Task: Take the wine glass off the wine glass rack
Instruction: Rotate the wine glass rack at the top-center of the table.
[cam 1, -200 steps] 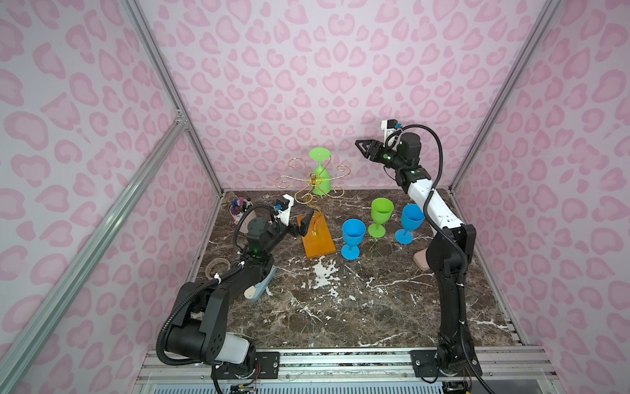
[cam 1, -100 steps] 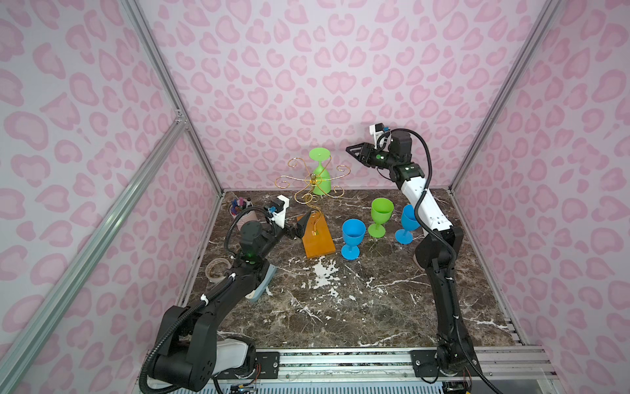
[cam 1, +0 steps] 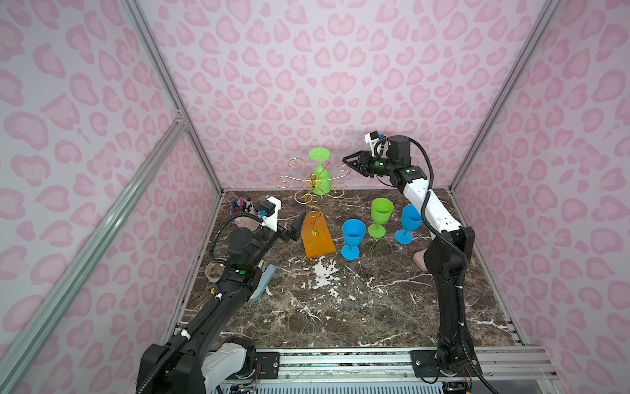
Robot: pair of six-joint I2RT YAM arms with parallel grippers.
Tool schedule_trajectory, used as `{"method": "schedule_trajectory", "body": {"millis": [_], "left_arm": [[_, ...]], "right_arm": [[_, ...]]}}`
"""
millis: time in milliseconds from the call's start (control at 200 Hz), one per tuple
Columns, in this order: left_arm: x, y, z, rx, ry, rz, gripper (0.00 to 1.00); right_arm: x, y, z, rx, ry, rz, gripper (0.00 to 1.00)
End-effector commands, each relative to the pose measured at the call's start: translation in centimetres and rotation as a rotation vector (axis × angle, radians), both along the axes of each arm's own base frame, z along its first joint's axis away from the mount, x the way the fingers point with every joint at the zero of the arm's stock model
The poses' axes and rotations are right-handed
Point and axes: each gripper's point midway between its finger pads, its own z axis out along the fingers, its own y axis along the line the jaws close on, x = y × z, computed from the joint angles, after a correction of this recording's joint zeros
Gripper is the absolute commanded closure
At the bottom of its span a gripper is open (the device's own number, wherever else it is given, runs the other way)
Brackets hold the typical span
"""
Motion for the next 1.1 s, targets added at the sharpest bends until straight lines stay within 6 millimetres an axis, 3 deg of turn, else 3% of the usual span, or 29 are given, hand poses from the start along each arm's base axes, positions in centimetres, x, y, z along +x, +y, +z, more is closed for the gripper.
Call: {"method": "schedule_trajectory", "body": {"millis": [0, 205, 535, 635, 895, 1090], "left_arm": [[-0.5, 0.5, 0.4, -0.001, -0.008, 0.021, 0.03], [-1.2, 1.0, 0.9, -0.007, -0.013, 0.039, 0.03], [-1.8, 1.1, -0.5, -0.014, 0.016, 0.035, 0.03], [-1.8, 1.0, -1.1, -0.017, 0.031, 0.032, 0.03], [-1.1, 0.9, -4.4, -0.037, 0.093, 0.034, 0.03], [-0.3, 0.7, -5.0, -0.043, 0.108, 0.036, 0.03]], "right_arm": [[-0.9, 0.0, 1.0, 0.04, -0.019, 0.024, 0.52], [-2.2, 0.0, 2.1, 0.111, -0.007, 0.027, 0.52], [-3.5, 1.4, 2.2, 0.124, 0.016, 0.061, 0.59], [-4.0, 1.8, 2.2, 0.127, 0.023, 0.072, 0.66], [-4.8, 2.1, 2.5, 0.156, 0.044, 0.086, 0.71], [-5.5, 2.2, 2.5, 0.161, 0.047, 0.086, 0.77]]}}
